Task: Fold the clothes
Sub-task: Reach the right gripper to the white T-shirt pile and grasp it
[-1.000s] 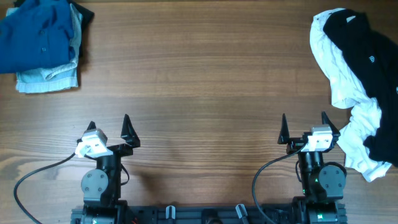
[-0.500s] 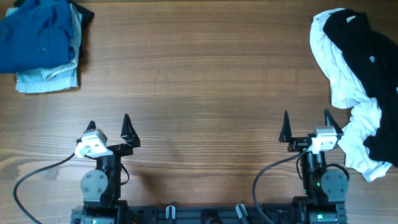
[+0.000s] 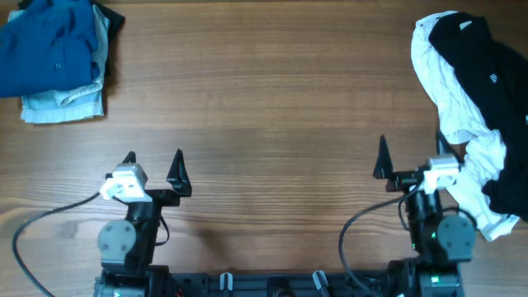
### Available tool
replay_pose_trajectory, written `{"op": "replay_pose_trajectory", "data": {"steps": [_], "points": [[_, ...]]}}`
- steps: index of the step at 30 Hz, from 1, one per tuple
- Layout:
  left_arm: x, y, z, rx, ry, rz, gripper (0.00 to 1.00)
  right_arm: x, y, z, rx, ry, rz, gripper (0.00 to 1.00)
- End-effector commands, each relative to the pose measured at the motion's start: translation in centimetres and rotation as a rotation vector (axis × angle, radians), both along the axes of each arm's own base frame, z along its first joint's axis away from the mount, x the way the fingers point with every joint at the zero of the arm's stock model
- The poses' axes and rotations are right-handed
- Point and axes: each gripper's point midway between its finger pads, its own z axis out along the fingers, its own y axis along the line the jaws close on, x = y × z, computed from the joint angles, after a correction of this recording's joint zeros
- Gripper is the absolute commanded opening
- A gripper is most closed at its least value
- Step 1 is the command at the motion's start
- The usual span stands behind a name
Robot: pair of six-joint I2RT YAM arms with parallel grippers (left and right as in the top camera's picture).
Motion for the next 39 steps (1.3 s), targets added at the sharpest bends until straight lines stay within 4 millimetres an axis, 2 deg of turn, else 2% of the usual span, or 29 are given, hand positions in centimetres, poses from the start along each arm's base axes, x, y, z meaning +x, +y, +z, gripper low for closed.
{"op": "replay_pose_trajectory", "data": {"steps": [1,6,10,14,19,25,28,32,34,37,39], "points": [[0.4,-1.3,3.0,0.024,0.036,-0.075,1.0,1.3,1.3,3.5,-0.009,0.013,0.071,1.0],[2.0,-1.6,3.8,0.027,0.188,-0.087,1.0,4.0,3.1,5.5,-0.011,0.1,0.174,1.0],[3.7,-1.8,3.8,0.03,0.314,-0.09,1.0,6.2,4.1,5.3,-0.003,0.206,0.234,1.0],[5.3,-2.1,3.0,0.028,0.434,-0.104,1.0,8.2,4.3,3.7,0.006,0.34,0.244,1.0],[7.0,-3.3,1.4,0.008,0.591,-0.163,1.0,10.3,4.7,0.7,-0.016,0.53,0.277,1.0],[8.8,-5.1,-2.0,-0.04,0.714,-0.256,1.0,12.2,5.0,-2.8,0.024,0.658,0.287,1.0],[9.0,-5.9,-3.6,-0.07,0.768,-0.294,1.0,12.5,5.4,-4.3,0.129,0.717,0.285,1.0],[9.1,-6.1,-4.8,-0.079,0.808,-0.302,1.0,12.8,6.3,-5.2,0.187,0.747,0.325,1.0],[9.2,-6.1,-4.9,-0.079,0.809,-0.302,1.0,13.0,6.0,-5.7,0.182,0.755,0.306,1.0],[9.7,-6.2,-4.5,-0.076,0.782,-0.304,1.0,14.1,5.6,-4.7,0.167,0.696,0.286,0.97],[10.1,-6.2,-4.2,-0.074,0.761,-0.305,1.0,15.4,4.3,-3.4,0.145,0.623,0.215,0.94]]}}
